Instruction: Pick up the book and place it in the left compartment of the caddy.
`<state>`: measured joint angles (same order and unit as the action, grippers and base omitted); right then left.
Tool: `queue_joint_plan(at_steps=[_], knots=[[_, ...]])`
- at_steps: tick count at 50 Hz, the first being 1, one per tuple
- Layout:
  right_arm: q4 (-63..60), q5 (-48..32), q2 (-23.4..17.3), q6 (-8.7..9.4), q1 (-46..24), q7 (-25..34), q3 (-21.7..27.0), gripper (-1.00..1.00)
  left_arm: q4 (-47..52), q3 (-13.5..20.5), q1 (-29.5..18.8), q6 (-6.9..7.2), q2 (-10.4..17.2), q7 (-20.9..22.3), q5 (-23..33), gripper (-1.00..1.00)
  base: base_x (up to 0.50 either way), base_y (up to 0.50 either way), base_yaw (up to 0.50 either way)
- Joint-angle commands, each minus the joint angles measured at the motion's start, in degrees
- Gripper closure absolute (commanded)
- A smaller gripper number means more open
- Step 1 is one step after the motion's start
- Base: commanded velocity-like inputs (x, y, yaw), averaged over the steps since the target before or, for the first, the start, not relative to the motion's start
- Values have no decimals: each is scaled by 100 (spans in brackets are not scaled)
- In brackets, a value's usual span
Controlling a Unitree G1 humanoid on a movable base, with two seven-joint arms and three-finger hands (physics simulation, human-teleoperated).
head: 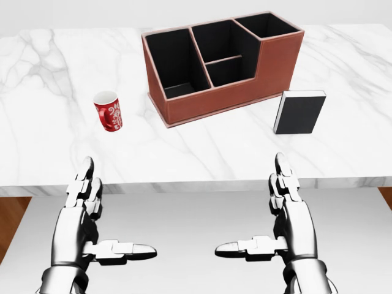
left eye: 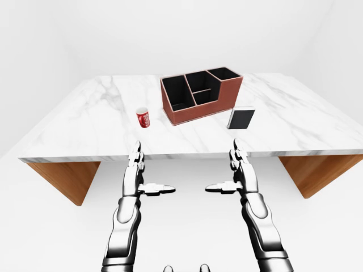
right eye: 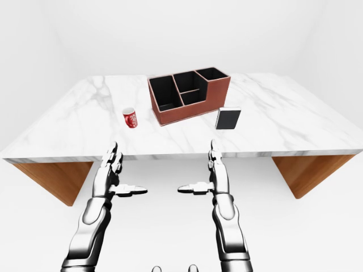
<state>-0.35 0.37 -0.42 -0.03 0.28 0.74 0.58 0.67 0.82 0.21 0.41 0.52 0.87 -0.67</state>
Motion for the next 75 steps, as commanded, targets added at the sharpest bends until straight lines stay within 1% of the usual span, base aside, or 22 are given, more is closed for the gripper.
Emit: queue_joint_plan(at_steps=[1, 2, 4, 6, 8, 14, 23, 31, 37, 45, 52, 57, 58, 60, 61, 62, 66, 67, 68, 69, 71, 75], knots=[[-297, 85, -40, -1, 176, 176, 100, -100, 477, 173, 172, 208, 72, 196, -138, -100, 0, 0, 0], [-385, 121, -36, -16, 219, 208, 104, -100, 518, 179, 187, 221, 69, 205, -141, -100, 0, 0, 0], [-494, 64, -45, 103, 247, 162, 119, -100, 564, 181, 212, 216, 63, 222, -137, -100, 0, 0, 0], [-540, 42, -46, 102, 262, 149, 133, -100, 551, 180, 213, 192, 60, 234, -127, -100, 0, 0, 0], [-495, 9, -54, -8, 286, 162, 138, -100, 553, 178, 217, 181, 59, 242, -118, -100, 11, -8, 0], [-480, 20, -62, 59, 300, 205, 161, -100, 552, 191, 204, 192, 64, 266, -124, -100, 43, -25, 0], [-412, -243, -69, -32, 312, 114, 136, -100, 548, 221, 185, 200, 75, 302, -150, -100, 50, -6, 0], [-348, -400, -73, -131, 285, 55, 131, -100, 481, 192, 190, 140, 65, 312, -110, -100, 50, -4, 0], [-267, -410, -78, -140, 237, 57, 138, -100, 437, 184, 169, 123, 73, 328, -101, -100, 50, -4, 0], [-214, -476, -72, -142, 194, 61, 90, -100, 504, 253, 130, 238, 104, 354, -157, -100, 50, -4, 0], [-171, -565, -69, -103, 131, 31, 55, -100, 511, 313, 80, 289, 126, 383, -211, -100, 50, -4, 0], [-82, -691, -72, -5, 23, -16, 14, -100, 579, 348, 81, 346, 137, 403, -252, -100, 50, -4, 0], [-4, -602, -38, 223, -90, -40, 59, -100, 627, 353, 97, 372, 140, 413, -263, -100, 50, -4, 0], [-63, -432, -25, 301, -137, 49, 62, -100, 635, 354, 103, 362, 139, 418, -257, -100, 50, -4, 0], [-159, -505, -35, 462, -162, 9, 20, -100, 640, 349, 112, 360, 142, 432, -251, -100, 50, -4, 0], [-224, -630, -58, 503, -177, -34, -21, -100, 652, 352, 121, 360, 142, 438, -249, -100, 49, -4, 0], [-963, -605, -130, 503, -199, 289, -42, -100, 773, 393, 149, 451, 156, 489, -297, -100, 0, 0, 0], [-1295, -348, -131, 503, -243, 576, -1, -100, 807, 414, 148, 459, 162, 501, -320, -100, 0, 0, 0], [-1791, 312, -97, 503, -304, 1043, 125, -100, 838, 438, 141, 459, 170, 514, -345, -100, 0, 0, 0], [-1999, 441, -143, 503, -388, 1078, 183, -100, 851, 456, 131, 459, 175, 523, -364, -100, 0, 0, 0], [-2102, -111, -366, 503, -617, 841, 110, -100, 862, 495, 104, 459, 185, 530, -400, -100, 0, 0, 0], [-2383, -205, -512, 503, -992, 1276, 209, -100, 1034, 547, 151, 459, 199, 573, -474, -100, 0, 0, 0]])
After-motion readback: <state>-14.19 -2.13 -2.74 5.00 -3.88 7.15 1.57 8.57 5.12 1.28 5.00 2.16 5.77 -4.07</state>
